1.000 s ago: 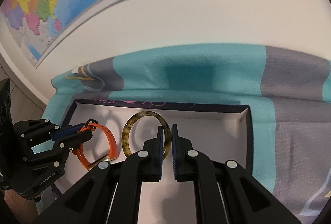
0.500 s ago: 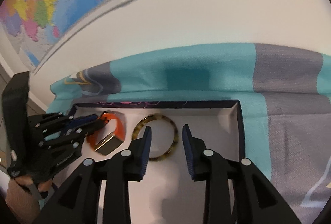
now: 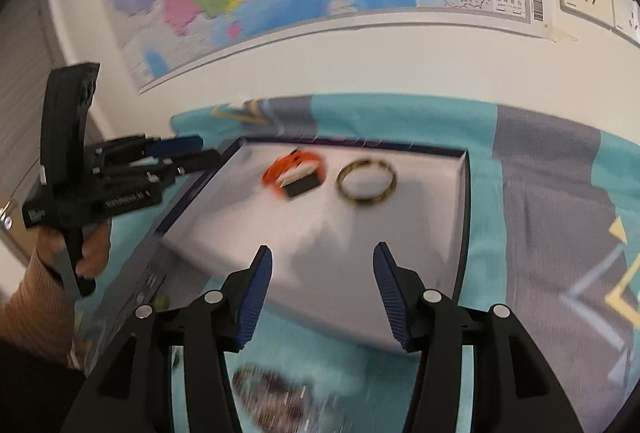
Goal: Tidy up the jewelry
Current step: 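Lower the right tool onto the clear crystal bracelet and close on it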
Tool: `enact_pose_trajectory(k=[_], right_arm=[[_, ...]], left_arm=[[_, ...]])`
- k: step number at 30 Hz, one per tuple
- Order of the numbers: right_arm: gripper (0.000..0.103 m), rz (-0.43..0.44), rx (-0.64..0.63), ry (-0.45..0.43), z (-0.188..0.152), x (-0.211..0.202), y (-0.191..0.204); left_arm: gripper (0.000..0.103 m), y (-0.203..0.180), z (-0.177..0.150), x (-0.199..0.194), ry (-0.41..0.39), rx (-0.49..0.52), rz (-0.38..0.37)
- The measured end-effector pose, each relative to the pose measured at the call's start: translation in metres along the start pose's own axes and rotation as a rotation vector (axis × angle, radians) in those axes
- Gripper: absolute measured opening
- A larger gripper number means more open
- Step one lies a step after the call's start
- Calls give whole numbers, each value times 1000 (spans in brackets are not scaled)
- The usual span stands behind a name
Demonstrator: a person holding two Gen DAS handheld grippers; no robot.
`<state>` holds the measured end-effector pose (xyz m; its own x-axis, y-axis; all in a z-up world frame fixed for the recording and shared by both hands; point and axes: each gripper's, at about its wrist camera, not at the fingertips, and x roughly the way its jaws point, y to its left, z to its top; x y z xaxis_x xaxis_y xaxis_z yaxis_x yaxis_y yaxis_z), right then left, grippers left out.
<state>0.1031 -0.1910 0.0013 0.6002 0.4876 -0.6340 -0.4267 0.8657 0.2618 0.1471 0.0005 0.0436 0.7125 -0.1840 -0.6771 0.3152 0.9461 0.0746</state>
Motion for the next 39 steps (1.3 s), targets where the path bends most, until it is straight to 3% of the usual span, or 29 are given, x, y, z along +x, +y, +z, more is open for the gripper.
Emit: enact_pose_trajectory(k=[4,9,12,21,23,29,39], right_arm=[[50,4,-29,33,-28,-15,5],[47,-2,-102,98,-60,-16,21],[38,-19,-144,115,-68,-13,33],[27,-75,-239,132,-79,-2,50],[21,-74,-233,130,-81,-2,49],[20,-29,-172,103,-77,-12,41],[20,47,-49,-16,-58,-54,22]], left_arm=[[47,-13,-31,-27,-7,-8,-64],[49,-27,-65,-41,14,6,-74],[50,-31,-83,-46,26,-29,-94],[53,-41,-116,-58,56,-50,-105],[54,-42,-119,-59,57,-53,-106],[54,-41,-123,-60,61,-58,-110],[54,-40,-136,-66,58,-59,-151]])
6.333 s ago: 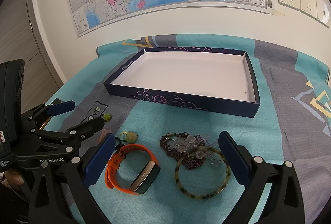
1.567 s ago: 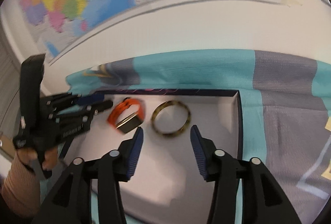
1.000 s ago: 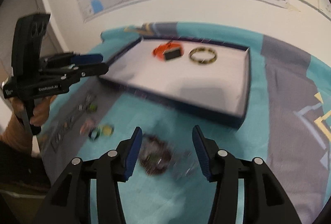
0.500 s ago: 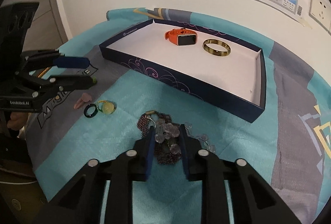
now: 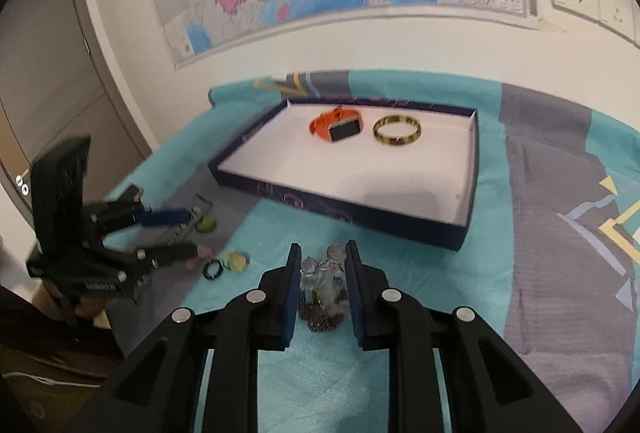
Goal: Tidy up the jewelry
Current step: 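Lower the right tool onto the clear crystal bracelet and close on it, then grasp the pink heart ring with the left tool while the right tool lifts the crystal bracelet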
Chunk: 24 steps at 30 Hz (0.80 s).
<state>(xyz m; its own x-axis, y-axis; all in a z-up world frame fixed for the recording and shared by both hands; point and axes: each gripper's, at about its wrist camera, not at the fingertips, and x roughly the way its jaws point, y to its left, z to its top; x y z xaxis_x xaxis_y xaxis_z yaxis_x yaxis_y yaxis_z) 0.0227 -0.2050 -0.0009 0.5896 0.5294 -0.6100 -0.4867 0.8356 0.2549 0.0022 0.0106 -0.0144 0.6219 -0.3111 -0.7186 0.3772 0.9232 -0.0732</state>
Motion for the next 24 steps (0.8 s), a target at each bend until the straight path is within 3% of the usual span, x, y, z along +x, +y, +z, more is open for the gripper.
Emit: enact_pose_trajectory(k=[7,24], right_arm=[[20,7,15,-52,7,-16,-1],[20,32,36,-46,5,-11,1]], left_arm=[[52,-12,-10,-2,13,55,-48],[45,-11,-15,11,63,34,-31]])
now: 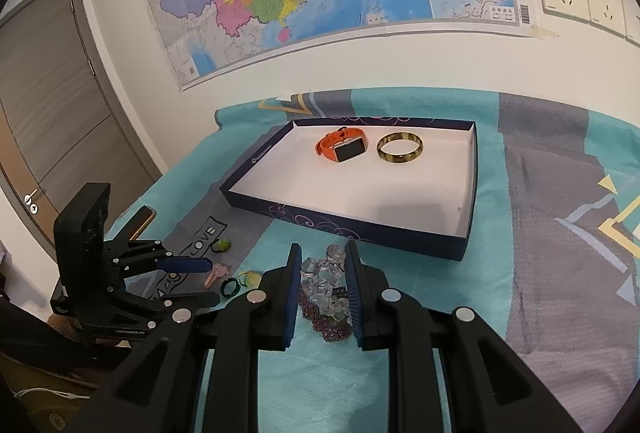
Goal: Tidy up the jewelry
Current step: 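Grasp the pink heart ring with the left tool while the right tool lifts the crystal bracelet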
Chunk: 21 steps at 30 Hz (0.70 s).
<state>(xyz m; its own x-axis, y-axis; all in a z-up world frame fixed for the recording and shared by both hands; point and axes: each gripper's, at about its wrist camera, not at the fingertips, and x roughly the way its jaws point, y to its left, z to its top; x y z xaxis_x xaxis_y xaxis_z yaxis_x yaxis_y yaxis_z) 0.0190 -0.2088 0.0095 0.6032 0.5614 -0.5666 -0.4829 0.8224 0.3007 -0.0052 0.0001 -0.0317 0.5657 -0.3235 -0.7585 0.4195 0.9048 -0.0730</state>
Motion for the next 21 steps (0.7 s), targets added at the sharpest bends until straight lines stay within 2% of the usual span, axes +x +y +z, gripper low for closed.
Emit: enact_pose_trajectory(k=[3,8,13,21], right_arm=[[20,7,-1,3,0,2,2],[20,10,2,9,-2,4,2],[20,13,4,11,-2,6,2],[20,19,2,-2,1,3,2]], left_arm=[[36,6,-1,2,13,-26,7],[14,16,0,4,22,-73,-5],[4,17,0,4,22,-78,0],[3,20,5,-4,-2,-100,-10]])
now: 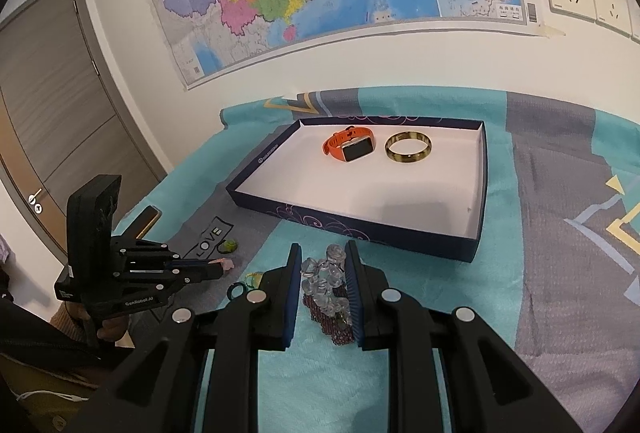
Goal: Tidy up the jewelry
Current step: 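Grasp the pink heart ring with the left tool while the right tool lifts the crystal bracelet, then drop the pink ring into the tray with the left tool while the right tool releases the crystal bracelet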
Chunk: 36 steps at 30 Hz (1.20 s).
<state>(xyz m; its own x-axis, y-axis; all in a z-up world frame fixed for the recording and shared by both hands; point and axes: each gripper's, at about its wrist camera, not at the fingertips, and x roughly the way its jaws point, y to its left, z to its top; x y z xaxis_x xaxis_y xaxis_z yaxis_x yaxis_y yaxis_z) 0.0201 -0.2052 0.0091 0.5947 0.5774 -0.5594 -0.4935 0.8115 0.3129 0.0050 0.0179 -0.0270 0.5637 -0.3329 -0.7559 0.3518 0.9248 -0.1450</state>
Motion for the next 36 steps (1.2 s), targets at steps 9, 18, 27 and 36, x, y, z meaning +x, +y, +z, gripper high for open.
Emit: enact_pose_trajectory(k=[9,18,27,36], right_arm=[[20,-6,-27,-35,19,-4,2],[20,-8,-46,-61,48,6,-2],[20,-69,-5,-49,72,35,-28],[20,-123,25,-7,83,74,-52]], left_arm=[[3,-2,25,-17,-72,15,-17],[3,0,60,-17,-119,50,-4],[3,13,86,1,-111,40,15],[3,26,107,29,-75,21,22]])
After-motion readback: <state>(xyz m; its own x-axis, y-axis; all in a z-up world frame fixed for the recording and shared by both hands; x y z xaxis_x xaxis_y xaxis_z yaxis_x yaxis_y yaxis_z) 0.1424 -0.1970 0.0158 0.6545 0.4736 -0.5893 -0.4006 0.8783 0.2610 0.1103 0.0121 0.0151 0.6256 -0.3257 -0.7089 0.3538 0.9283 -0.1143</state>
